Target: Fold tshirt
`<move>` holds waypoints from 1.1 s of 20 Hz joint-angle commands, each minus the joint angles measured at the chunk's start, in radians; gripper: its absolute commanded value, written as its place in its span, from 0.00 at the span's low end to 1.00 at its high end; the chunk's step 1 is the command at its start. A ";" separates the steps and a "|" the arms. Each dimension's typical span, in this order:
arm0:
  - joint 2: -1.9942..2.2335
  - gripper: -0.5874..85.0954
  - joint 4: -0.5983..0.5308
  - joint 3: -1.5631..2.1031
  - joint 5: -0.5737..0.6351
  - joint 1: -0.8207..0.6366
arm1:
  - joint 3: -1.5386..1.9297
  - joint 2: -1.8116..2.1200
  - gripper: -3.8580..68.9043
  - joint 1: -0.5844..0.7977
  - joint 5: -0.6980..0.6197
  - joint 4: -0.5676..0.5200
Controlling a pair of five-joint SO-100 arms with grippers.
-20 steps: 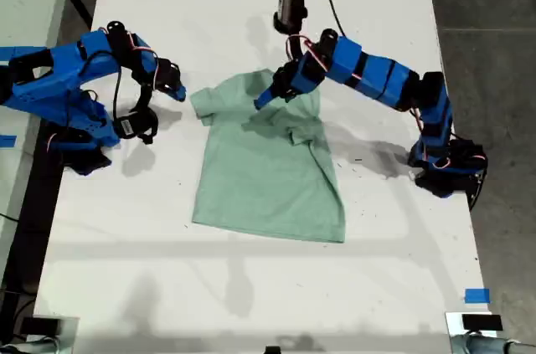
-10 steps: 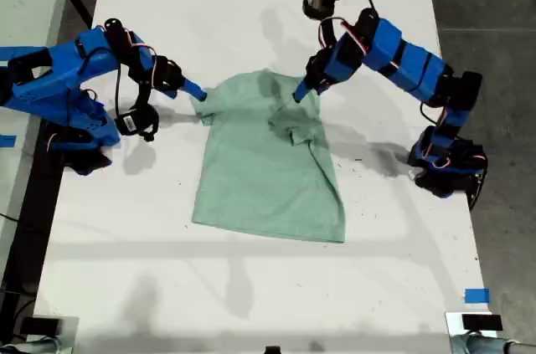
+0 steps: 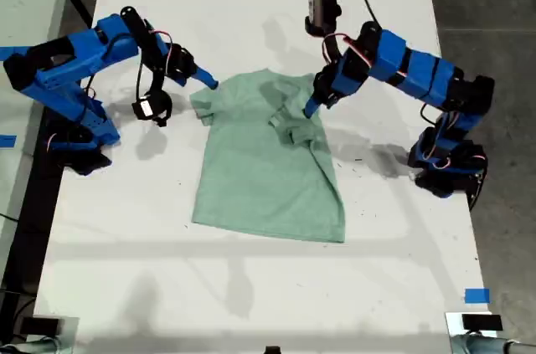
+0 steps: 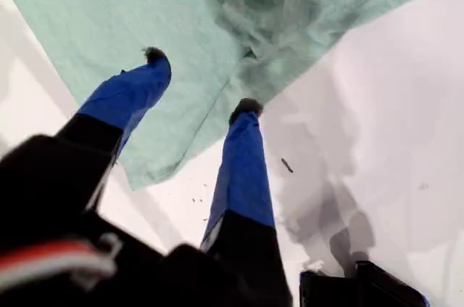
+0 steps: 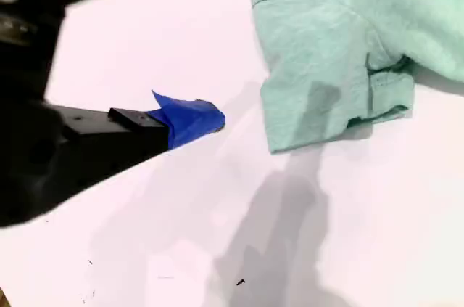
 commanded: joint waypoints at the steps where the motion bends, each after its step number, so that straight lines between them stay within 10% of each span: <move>1: -0.086 0.39 -0.061 -0.044 0.023 -0.028 | 0.038 0.141 0.34 -0.014 0.020 -0.005; 10: -0.413 0.37 -0.153 -0.117 0.046 -0.060 | 0.181 0.328 0.34 -0.029 0.057 -0.032; 14: -0.517 0.02 -0.087 -0.222 0.080 -0.074 | 0.304 0.436 0.34 -0.026 0.067 -0.077; 22: -0.348 0.01 0.003 -0.235 0.043 -0.069 | 0.486 0.571 0.32 -0.014 0.087 -0.135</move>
